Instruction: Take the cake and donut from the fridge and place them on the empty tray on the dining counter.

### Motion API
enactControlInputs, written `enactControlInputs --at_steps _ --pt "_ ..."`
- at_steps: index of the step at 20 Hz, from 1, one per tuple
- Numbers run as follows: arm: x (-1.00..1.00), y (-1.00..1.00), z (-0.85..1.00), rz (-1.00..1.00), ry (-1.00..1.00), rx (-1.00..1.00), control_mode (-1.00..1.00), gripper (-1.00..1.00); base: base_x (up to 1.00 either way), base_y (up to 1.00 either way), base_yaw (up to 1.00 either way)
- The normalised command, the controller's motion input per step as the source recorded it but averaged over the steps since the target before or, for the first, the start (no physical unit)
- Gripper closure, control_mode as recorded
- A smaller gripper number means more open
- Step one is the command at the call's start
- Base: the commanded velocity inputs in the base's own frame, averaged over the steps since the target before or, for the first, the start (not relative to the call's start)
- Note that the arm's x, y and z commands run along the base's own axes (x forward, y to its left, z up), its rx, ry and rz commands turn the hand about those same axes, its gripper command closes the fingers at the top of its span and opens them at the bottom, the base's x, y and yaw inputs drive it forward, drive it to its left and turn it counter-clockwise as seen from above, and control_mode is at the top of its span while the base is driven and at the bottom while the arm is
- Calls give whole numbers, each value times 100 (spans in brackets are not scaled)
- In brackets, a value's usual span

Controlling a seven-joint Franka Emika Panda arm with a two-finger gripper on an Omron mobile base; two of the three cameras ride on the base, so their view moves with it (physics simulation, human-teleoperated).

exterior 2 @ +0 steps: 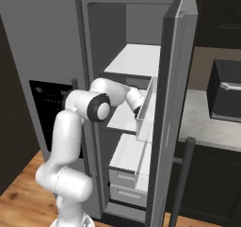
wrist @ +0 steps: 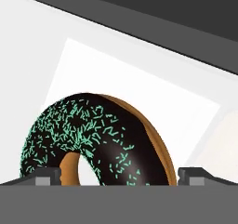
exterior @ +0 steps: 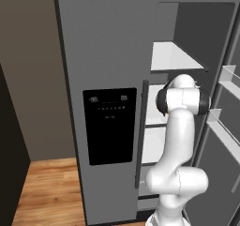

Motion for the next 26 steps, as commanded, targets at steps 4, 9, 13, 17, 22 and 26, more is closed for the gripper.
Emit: enactControlInputs --at_steps 4,9,13,17,22,26 --pt "18 0 -59 1 5 0 -100 -100 0 0 0" --pt "27 0 -50 0 6 0 -100 100 0 0 0" --pt "19 0 -47 0 2 0 -100 100 0 0 0" --pt "15 0 -36 0 0 0 -100 100 0 0 0" --pt "5 12 0 0 13 0 -100 100 0 0 0" --pt "20 43 0 0 35 0 -100 100 0 0 0"
